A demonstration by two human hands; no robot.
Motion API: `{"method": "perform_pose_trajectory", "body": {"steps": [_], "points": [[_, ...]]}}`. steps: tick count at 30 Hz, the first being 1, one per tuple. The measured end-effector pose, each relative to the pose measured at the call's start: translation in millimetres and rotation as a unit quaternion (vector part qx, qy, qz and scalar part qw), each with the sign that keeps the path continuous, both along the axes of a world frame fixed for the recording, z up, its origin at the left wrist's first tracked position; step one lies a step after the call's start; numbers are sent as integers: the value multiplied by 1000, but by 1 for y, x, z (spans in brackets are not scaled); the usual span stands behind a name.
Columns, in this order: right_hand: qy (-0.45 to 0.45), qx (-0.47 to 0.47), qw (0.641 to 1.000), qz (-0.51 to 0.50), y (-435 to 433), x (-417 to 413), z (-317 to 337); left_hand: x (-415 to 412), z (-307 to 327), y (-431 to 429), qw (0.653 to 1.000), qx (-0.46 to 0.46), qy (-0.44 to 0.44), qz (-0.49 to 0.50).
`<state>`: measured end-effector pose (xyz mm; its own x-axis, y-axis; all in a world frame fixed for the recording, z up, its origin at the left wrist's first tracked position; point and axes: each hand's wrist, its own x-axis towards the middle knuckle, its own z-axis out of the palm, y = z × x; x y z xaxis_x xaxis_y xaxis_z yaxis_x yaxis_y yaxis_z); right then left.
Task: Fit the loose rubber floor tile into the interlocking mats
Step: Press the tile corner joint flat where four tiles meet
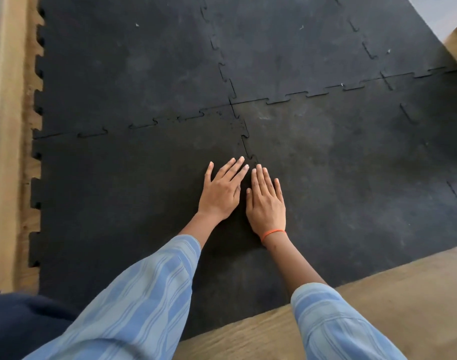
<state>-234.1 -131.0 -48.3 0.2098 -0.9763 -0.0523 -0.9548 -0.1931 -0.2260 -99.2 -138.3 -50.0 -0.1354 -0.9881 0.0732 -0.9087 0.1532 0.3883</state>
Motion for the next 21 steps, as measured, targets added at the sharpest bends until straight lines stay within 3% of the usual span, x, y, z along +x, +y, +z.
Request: {"method": "perform_pose_trajectory", "body": {"steps": [8,13,21], "points": [[-18,20,1000,17,-17,12,9,18,11,-14,998,65,16,-18],[6,34,996,86,-77,41,8,71,7,-51,988,136,-62,30],[22,57,994,87,-127,59,6,79,8,-72,981,176,-77,25]]}}
